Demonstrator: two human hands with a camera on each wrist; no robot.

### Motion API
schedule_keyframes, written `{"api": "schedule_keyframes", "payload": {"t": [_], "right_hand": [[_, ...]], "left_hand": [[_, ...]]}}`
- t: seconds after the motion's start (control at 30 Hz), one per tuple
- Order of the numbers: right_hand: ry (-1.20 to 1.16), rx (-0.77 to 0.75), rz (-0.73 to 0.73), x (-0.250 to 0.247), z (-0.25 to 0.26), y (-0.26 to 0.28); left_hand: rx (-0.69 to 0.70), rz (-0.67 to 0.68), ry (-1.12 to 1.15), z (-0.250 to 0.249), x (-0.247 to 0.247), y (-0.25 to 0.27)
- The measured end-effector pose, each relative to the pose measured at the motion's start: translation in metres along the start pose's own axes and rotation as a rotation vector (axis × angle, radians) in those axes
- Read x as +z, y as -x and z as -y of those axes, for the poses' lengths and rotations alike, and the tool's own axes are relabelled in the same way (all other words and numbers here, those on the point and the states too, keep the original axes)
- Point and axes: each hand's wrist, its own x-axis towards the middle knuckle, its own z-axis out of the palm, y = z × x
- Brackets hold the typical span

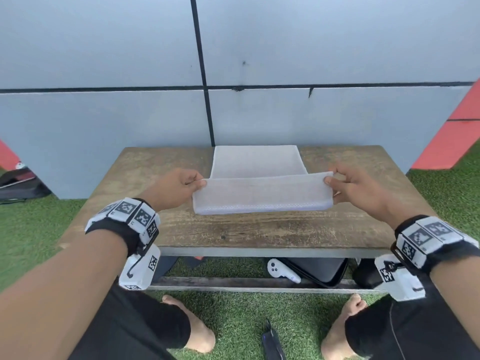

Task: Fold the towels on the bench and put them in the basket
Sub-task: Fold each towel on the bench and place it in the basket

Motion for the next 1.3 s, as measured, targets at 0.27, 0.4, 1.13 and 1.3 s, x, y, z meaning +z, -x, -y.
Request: {"api": "schedule_keyframes", "payload": {"t": [0.27, 0.4, 1.13, 1.3], "right_hand": [[-0.178, 0.211, 0.289, -0.022, 0.005, 0.041], [-0.227, 0.251, 0.261, -0.024, 0.002, 0.036], [-0.04, 0.205, -0.242, 0.0, -0.016, -0.214], [0.304, 0.209, -0.287, 0.008, -0.046, -0.27]], "left_hand": [[-0.245, 0.49, 0.279, -0.012, -0.007, 0.034], [-0.263, 0.435, 0.327, -0.018, -0.009, 0.032], [-0.198, -0.33, -0.011, 0.005, 0.007, -0.206], [-0.225, -0.305, -0.096, 0.027, 0.026, -0.258]]}}
